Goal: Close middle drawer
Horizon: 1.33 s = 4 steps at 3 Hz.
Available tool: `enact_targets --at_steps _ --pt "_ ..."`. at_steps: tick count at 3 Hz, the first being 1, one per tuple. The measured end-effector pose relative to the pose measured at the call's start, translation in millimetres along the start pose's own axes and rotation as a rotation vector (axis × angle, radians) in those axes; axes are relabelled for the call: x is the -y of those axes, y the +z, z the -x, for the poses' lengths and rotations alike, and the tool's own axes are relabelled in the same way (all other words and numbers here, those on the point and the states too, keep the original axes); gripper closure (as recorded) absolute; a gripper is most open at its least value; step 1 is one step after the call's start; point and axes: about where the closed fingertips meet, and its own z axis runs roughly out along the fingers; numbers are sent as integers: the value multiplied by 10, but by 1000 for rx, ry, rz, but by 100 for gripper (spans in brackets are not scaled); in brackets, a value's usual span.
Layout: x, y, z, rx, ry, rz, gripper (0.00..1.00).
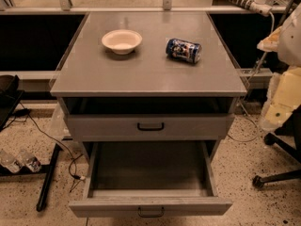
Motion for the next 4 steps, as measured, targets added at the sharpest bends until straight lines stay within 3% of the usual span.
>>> enact_targets --at_steps 2,3,4 --pt "-112 172 -37 -8 -14 -3 0" --pt "-392 580 -157 15 -19 30 0" --pt "-756 1156 -367 49 4 93 19"
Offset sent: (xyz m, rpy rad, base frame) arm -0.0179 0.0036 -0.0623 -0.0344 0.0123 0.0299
